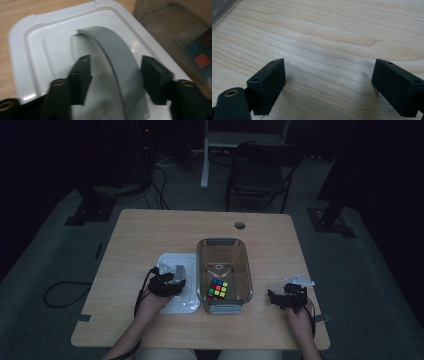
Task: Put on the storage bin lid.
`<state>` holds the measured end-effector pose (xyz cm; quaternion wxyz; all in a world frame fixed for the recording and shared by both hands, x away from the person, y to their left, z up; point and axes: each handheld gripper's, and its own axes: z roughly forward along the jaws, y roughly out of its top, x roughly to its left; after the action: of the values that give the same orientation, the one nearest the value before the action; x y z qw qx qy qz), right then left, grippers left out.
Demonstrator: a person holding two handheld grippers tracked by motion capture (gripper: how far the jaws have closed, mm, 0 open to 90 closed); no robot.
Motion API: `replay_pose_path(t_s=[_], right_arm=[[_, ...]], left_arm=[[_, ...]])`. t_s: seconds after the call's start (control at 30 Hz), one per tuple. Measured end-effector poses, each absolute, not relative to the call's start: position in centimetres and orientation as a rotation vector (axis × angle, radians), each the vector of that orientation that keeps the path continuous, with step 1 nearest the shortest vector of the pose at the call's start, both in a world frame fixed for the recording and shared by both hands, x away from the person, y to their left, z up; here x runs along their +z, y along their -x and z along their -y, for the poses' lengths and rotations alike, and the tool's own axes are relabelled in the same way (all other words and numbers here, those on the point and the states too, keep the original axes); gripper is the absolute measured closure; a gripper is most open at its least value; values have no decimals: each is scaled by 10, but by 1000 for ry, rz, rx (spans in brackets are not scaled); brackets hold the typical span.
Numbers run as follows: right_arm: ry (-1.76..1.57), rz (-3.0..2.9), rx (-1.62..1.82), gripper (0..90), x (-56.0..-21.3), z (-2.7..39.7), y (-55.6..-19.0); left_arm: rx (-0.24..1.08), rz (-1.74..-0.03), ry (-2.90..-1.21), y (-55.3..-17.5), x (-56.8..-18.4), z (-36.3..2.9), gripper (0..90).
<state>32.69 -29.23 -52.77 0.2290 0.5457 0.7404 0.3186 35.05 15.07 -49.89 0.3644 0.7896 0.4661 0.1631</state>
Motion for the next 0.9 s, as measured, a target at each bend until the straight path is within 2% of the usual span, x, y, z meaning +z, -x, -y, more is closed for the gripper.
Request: replay_pose_path(t_s=[0.2,0.53,0.9], right_arm=[[-1503,-2038,876,117,-528,292,-327],[-1491,-2065,879,125,-525,287,-330],[-1380,-2114,1112,125,-511,254,-325]], left_arm=[[431,-1195,-2035,-351,-500,-148,606],[412,-1234,-1964,-353,-496,-163,683],[397,-1244,-1905,-352,-484,-183,700]])
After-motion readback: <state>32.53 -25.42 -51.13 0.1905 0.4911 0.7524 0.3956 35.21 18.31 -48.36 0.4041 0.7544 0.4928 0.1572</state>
